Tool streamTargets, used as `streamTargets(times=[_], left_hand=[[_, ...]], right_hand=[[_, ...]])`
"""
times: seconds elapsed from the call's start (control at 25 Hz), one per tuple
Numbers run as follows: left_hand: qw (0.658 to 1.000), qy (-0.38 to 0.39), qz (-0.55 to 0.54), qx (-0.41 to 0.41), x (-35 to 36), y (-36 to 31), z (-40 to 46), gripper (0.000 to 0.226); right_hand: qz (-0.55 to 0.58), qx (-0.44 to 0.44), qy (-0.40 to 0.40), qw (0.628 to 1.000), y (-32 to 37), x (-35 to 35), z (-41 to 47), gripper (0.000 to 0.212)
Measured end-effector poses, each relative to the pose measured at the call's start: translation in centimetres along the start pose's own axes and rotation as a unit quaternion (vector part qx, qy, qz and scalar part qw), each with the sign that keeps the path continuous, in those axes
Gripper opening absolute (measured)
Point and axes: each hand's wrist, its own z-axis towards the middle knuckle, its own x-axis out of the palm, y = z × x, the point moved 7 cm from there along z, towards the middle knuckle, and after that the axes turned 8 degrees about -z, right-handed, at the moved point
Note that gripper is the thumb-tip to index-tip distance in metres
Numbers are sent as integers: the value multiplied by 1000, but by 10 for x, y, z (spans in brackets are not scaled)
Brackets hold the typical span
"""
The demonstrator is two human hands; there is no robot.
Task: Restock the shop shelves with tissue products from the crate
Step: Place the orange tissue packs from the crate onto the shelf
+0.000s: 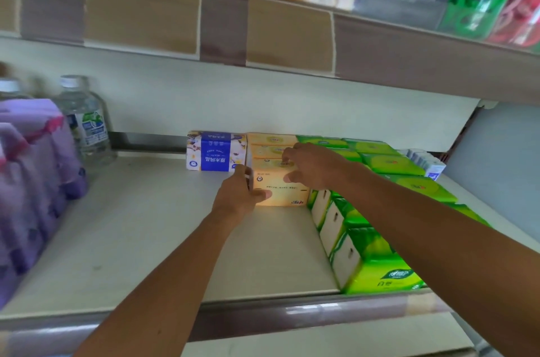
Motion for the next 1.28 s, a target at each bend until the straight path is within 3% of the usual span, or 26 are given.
streamTargets(times=[0.28,0.4,0.56,0.68,0.8,0.92,1.08,1.28], left_hand=[[998,55,7,-4,7,-2,-5,71],[1000,11,-1,13,-6,-21,-19,76],[984,-108,10,144,-20,-67,-50,59],[960,-122,-16,250,-3,-118,-87,41],[947,-55,-47,312,42,-167,-124,31],[938,34,-70,337,116,-201,-165,24],[930,157,-93,318,230,-205,-213,20],[911,319,-49,256,374,-157,-278,18]], right_hand=[[-34,-5,16,999,6,-1,-11,63],[-7,-1,-5,1000,10,-10,-23,70],[78,35,-97,992,2,-41,-62,60],[137,73,-198,968,-20,-59,-121,48],[168,117,-276,939,-44,-64,-197,40],[167,186,-299,921,-78,-51,-283,36],[158,291,-273,903,-128,-9,-394,32],[176,434,-177,866,-165,84,-523,30]])
